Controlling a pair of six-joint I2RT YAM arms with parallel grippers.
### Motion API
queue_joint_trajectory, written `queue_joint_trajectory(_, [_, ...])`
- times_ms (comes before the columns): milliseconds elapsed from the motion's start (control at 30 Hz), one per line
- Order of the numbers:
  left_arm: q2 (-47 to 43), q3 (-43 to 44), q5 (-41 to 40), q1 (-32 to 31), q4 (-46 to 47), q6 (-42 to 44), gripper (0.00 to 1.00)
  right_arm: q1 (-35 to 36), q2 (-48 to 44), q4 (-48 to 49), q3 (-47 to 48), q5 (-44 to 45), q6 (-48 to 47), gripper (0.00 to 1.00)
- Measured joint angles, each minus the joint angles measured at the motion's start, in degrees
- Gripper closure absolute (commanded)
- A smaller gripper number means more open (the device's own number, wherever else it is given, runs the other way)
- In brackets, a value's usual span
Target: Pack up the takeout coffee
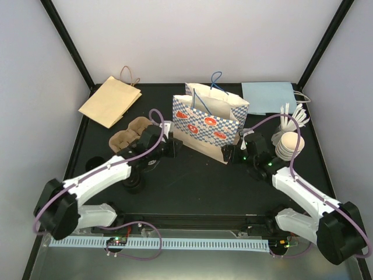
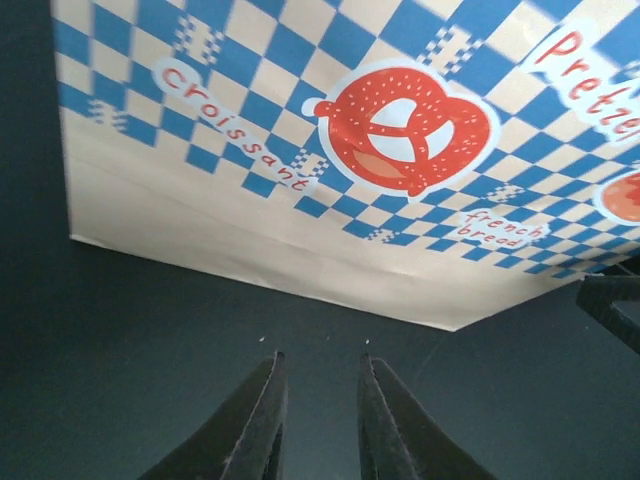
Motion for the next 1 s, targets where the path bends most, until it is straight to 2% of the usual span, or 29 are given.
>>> queue_joint_trajectory(167, [-8.7, 0.0, -2.7, 1.0, -9.2, 2.4, 0.70, 0.0, -1.7, -4.5, 1.5, 1.0, 0.2, 0.00])
queue_joint_trajectory(367, [-16.2, 0.1, -7.1, 2.8, -20.0, 3.9, 0.56, 0.0, -2.8, -9.8, 3.8, 1.6, 0.4, 0.00])
queue_joint_trajectory(467, [-20.0, 0.1, -9.2, 4.3, -24.2, 4.0, 0.44, 0.0, -3.5, -11.4, 4.4, 2.2, 0.4, 0.00])
queue_joint_trajectory(567, [-23.6, 0.1, -11.3, 5.2, -27.6, 4.0, 0.18, 0.0, -4.3, -12.9, 4.8, 2.2, 0.4, 0.00])
queue_joint_trajectory(667, [-25.7, 0.8, -14.2, 5.6, -32.3, 2.9, 0.05, 0.0, -4.8, -14.8, 5.5, 2.3, 0.4, 0.00])
queue_joint_trajectory(733, [-26.1, 1.7, -16.1, 6.3, -35.7, 1.8, 0.02, 0.0, -4.8, -15.8, 6.1, 2.6, 0.4, 0.00])
queue_joint_trajectory(1000, [-28.4, 2.1, -18.0, 12.5, -42.4, 0.4, 0.01, 0.0, -5.0, -17.2, 6.8, 1.9, 0.4, 0.00])
